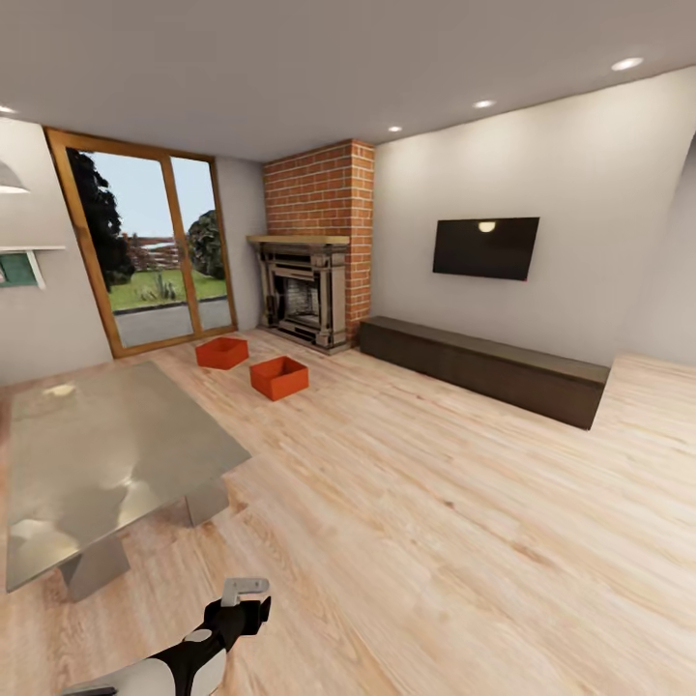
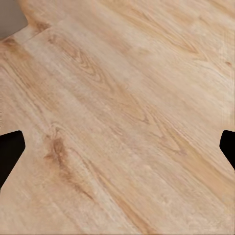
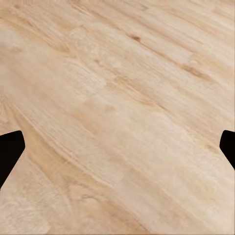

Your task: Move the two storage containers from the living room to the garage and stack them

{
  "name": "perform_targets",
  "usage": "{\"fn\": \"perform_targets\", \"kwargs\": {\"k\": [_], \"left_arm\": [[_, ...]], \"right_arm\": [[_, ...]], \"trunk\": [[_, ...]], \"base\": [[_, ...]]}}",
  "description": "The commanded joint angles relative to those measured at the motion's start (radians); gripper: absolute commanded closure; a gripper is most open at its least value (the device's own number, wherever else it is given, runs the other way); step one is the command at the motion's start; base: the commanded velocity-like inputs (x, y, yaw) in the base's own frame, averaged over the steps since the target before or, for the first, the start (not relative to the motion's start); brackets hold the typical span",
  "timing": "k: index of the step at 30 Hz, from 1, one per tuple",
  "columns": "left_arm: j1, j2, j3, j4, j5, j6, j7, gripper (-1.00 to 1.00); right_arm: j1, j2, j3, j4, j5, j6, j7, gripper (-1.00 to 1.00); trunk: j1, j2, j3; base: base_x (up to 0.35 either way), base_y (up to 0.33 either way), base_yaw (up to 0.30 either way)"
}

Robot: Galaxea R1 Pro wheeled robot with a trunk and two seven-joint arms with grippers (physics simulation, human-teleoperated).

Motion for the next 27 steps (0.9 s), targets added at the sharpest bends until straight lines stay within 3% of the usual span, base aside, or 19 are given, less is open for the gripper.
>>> {"fn": "perform_targets", "kwargs": {"k": [1,27], "left_arm": [[-0.002,0.0,0.009,0.004,-0.01,-0.007,0.0,-1.0],[-0.002,0.0,0.009,0.004,-0.01,-0.007,0.0,-1.0]], "right_arm": [[0.0,0.0,0.001,-0.001,0.003,-0.001,-0.004,-1.0],[0.0,0.0,0.001,-0.001,0.003,-0.001,-0.004,-1.0]], "trunk": [[0.001,-0.001,-0.001],[0.001,-0.001,-0.001]], "base": [[0.325,-0.163,0.19],[0.317,-0.175,0.01]]}}
